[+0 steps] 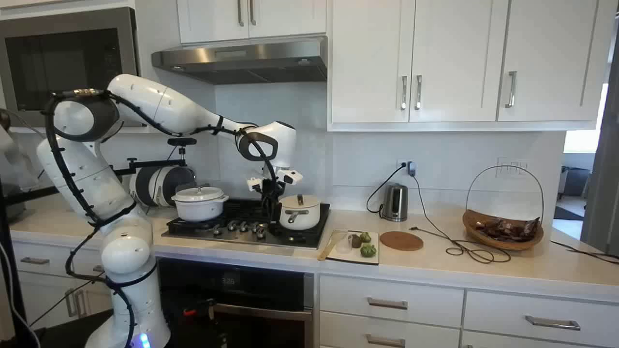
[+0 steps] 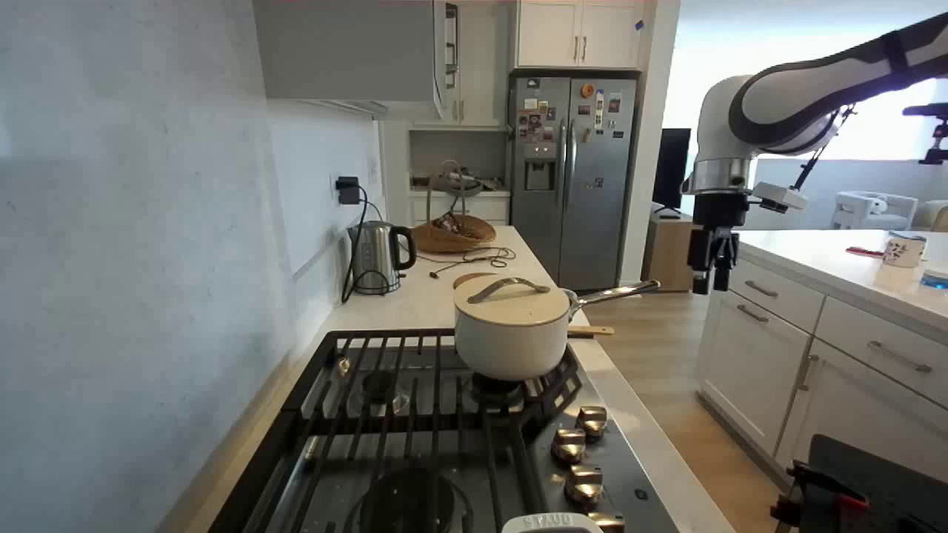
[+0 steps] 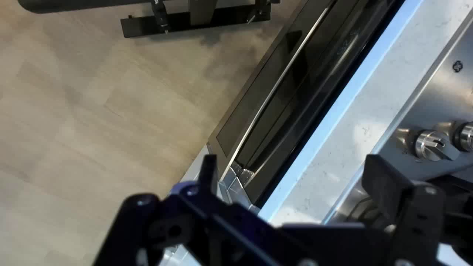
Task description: Move the white pot on the right side of the stove to the left
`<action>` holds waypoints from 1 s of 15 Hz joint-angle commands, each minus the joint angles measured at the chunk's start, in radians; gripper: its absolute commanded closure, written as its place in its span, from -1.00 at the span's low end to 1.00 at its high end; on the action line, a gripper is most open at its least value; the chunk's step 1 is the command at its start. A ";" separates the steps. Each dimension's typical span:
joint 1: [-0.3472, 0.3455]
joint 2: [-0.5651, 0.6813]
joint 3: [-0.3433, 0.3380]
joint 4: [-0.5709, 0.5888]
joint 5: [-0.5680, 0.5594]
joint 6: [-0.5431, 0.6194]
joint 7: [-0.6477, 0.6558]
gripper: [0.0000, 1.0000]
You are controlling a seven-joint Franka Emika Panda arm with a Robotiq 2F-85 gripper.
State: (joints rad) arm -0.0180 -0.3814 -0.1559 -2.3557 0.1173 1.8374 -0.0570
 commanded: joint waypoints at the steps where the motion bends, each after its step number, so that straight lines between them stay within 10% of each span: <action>1: -0.022 0.002 0.019 0.002 0.007 -0.003 -0.007 -1.00; 15: 0.064 0.089 0.098 0.195 -0.097 -0.260 -0.305 -1.00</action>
State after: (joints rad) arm 0.0286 -0.3586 -0.0495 -2.2584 0.0408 1.6701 -0.2428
